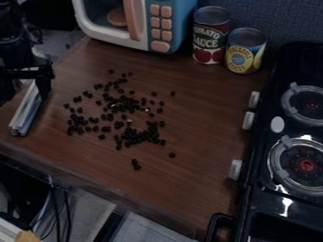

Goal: Sweep into pile

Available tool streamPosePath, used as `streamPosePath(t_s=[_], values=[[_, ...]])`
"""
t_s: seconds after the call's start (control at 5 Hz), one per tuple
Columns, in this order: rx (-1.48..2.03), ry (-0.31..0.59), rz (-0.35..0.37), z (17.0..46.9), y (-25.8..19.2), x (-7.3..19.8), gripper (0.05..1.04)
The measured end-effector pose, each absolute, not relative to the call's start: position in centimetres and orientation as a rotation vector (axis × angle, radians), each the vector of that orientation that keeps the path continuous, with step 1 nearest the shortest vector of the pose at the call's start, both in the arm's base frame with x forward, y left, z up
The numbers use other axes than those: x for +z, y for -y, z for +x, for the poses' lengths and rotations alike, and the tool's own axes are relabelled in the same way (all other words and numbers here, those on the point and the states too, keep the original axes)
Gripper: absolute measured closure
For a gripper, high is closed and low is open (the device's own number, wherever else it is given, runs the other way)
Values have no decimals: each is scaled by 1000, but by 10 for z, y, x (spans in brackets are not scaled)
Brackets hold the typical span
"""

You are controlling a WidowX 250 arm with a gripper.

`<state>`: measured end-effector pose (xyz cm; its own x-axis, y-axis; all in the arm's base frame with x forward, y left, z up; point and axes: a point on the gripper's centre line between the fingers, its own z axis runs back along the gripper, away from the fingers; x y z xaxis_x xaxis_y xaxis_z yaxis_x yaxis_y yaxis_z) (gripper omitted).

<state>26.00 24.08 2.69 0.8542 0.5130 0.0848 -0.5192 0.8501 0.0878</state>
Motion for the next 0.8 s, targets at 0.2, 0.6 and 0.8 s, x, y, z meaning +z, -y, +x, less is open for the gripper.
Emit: streamPosePath(t_s=[0.2,0.6,0.8], values=[[551,55,107,259,-239,26,84],[583,67,117,259,-238,22,131],[609,47,133,261,-238,8,417]])
